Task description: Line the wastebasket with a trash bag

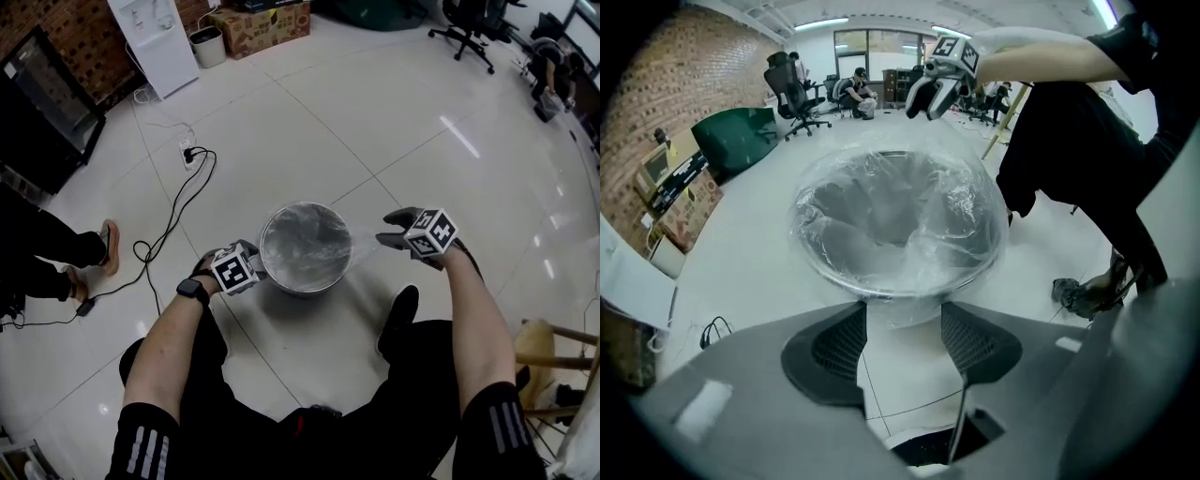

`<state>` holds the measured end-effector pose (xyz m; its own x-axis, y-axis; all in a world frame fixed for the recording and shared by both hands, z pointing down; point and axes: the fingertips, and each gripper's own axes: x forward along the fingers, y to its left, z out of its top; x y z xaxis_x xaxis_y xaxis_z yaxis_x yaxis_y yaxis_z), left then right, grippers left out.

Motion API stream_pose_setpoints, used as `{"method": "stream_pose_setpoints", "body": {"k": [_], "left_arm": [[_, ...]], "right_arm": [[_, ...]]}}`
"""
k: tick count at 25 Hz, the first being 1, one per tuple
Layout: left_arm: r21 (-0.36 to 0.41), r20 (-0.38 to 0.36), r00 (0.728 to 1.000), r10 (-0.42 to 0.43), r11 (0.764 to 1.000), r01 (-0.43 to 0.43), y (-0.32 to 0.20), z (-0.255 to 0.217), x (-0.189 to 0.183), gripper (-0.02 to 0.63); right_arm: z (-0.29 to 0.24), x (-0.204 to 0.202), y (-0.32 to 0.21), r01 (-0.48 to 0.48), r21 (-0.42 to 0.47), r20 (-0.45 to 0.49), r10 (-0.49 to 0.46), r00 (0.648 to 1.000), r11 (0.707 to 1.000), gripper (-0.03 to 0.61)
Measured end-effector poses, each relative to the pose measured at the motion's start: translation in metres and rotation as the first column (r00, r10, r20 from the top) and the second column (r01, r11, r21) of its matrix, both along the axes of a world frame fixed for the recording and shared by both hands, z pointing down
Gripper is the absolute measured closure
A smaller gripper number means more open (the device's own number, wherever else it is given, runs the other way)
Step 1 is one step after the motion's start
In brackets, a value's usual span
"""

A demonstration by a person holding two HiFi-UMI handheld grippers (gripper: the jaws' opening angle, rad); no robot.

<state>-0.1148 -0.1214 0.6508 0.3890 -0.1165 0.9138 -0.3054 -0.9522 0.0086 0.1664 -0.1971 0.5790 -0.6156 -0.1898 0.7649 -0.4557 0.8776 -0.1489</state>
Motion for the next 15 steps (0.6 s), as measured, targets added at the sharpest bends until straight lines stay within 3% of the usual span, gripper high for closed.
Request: {"method": "stream_pose_setpoints", "body": {"k": [5,8,11,13,15], "left_arm": [[0.002,0.007,1.0,0.013,1.0,-0.013,0.002,-0.004,0.001,0.37],[0.007,0.003,1.0,0.016,1.0,-0.016,0.006,-0.007,0.003,0.37],[0.004,0.0,1.0,0.031,1.0,-0.031,0.015,-0.008,0.005,0.37],[0.005,0.009,0.999,0.032,0.999,-0.032,0.019,-0.009,0.004,0.37],[0.01,0.019,0.999,0.03,0.999,-0.03,0.02,-0.01,0.002,0.37]], "right_arm": [[-0.034,0.0,-0.005,0.008,0.09,0.029,-0.01,1.0,0.996,0.351],[-0.033,-0.001,0.01,0.024,0.018,0.039,-0.025,0.999,1.0,0.351],[-0.005,0.011,0.035,0.049,-0.09,-0.038,-0.053,0.998,0.995,0.351],[0.006,0.013,0.04,0.027,-0.098,-0.051,-0.032,0.998,0.995,0.351],[0.001,0.002,0.039,-0.01,-0.086,0.017,0.011,1.0,0.996,0.35]]}}
